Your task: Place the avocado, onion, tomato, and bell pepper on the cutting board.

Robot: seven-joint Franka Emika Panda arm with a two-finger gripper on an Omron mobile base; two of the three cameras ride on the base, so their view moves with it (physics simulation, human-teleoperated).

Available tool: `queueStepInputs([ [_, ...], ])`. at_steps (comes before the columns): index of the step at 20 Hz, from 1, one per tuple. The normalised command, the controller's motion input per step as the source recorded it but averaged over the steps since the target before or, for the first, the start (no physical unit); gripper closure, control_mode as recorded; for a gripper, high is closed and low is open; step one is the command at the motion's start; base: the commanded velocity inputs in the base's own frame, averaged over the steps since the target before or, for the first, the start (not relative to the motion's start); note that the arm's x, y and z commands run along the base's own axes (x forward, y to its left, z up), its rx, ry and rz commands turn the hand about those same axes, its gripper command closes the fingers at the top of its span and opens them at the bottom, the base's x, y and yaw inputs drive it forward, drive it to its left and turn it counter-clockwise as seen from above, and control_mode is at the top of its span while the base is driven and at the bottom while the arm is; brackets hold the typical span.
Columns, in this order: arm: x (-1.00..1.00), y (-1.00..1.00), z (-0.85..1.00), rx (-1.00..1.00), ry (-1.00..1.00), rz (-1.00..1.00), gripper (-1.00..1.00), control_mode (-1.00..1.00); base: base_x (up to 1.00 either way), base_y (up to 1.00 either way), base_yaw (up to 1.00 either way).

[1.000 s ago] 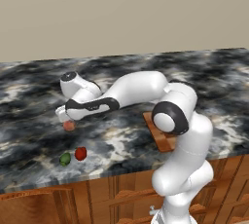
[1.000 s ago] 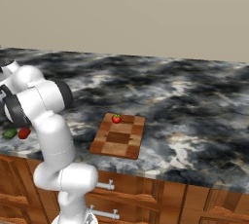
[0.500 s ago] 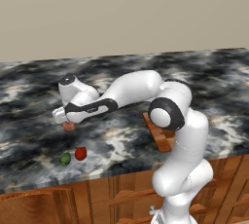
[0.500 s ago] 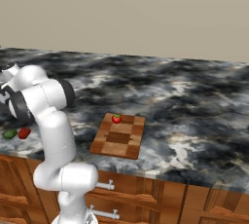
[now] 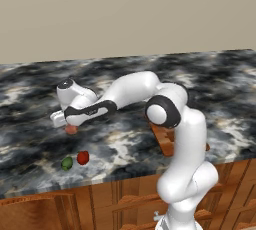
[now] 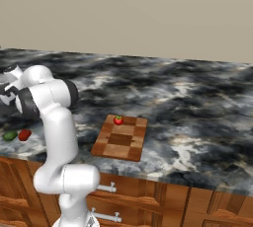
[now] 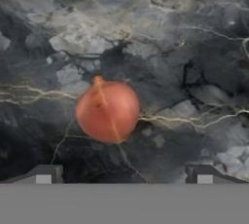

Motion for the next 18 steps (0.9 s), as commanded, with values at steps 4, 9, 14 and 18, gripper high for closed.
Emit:
queueStepInputs([
  [4, 0.13, 0.09, -0.31, 0.00, 0.01, 0.00, -1.00, -1.00, 0.00, 0.00, 0.00],
  [9, 0.26, 0.10, -0.29, 0.00, 0.04, 0.00, -1.00, -1.00, 0.00, 0.00, 0.00],
  [14, 0.34, 0.05, -0.16, 0.00, 0.02, 0.00, -1.00, -1.00, 0.00, 0.00, 0.00],
  [18, 0.03, 0.02, -0.11, 0.00, 0.04, -0.02, -1.00, -1.00, 0.00, 0.00, 0.00],
])
